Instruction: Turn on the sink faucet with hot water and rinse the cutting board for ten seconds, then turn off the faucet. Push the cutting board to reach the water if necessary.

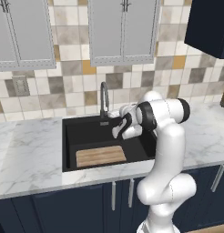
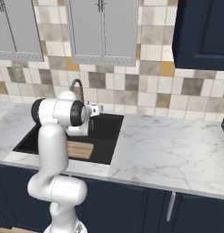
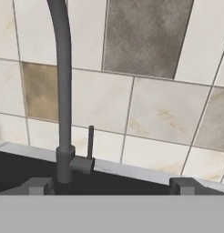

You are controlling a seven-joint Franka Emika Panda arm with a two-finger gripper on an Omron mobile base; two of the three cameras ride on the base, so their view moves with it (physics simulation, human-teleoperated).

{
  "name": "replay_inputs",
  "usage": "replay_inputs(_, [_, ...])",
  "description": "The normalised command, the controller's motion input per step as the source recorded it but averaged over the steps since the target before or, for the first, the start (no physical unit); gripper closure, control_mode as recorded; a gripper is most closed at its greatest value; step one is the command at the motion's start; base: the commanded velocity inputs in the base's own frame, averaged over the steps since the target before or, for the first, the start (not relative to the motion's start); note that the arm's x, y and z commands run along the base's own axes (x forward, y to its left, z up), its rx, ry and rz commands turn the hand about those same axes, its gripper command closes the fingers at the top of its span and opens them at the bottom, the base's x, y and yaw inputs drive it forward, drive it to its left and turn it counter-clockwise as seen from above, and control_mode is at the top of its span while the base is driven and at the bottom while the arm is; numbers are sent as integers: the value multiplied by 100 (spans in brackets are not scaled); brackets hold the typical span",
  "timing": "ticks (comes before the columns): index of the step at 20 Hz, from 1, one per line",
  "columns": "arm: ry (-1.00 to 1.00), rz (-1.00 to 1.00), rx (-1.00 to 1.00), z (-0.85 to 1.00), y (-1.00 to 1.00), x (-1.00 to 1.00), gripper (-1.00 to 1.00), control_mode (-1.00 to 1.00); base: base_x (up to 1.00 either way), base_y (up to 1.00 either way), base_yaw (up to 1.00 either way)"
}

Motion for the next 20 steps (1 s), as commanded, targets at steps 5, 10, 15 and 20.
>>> replay_inputs(5, [-9,0,2,-25,0,7,-100,-100,0,0,0])
replay_inputs(10, [-10,0,3,-33,0,5,-100,-100,0,0,0])
replay_inputs(15, [-10,0,2,-37,0,7,-100,-100,0,0,0])
replay_inputs(20, [-11,0,3,-35,0,9,-100,-100,0,0,0])
